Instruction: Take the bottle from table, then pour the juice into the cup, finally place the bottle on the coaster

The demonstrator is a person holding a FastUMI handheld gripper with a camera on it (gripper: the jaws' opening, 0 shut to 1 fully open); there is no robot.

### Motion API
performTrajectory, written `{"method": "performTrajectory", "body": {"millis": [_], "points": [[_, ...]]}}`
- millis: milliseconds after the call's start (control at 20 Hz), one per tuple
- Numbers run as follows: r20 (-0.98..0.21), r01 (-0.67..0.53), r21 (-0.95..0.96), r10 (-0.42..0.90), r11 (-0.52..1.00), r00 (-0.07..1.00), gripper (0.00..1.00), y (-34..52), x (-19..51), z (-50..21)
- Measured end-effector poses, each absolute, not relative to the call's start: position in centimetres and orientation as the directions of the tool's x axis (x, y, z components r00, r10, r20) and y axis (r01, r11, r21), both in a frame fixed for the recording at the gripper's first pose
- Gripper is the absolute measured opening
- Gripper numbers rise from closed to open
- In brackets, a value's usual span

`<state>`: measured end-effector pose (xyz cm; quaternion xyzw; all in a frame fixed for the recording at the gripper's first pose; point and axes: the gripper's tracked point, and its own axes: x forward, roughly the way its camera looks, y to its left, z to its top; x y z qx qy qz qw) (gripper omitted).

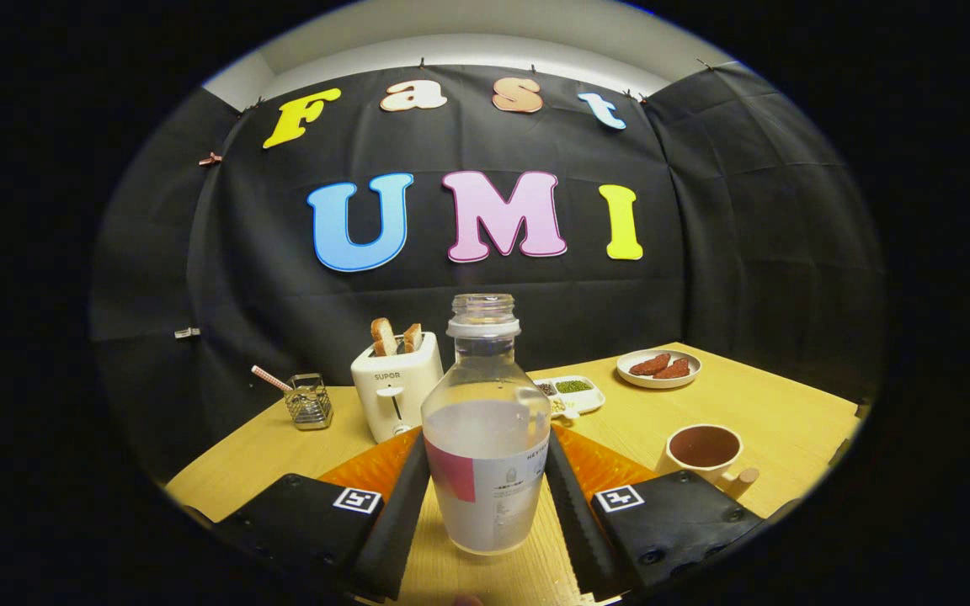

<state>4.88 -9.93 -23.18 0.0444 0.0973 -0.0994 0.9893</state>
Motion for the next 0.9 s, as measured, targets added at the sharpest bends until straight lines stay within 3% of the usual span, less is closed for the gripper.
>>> {"method": "performTrajectory", "body": {"millis": [450, 900], "points": [[-0.272, 0.224, 0.328, -0.136, 0.918, 0.953, 0.76, -10.4, 3.7, -21.6], [-0.329, 0.302, 0.631, -0.107, 0.715, 0.938, 0.76, -13.9, 3.2, -21.9]]}}
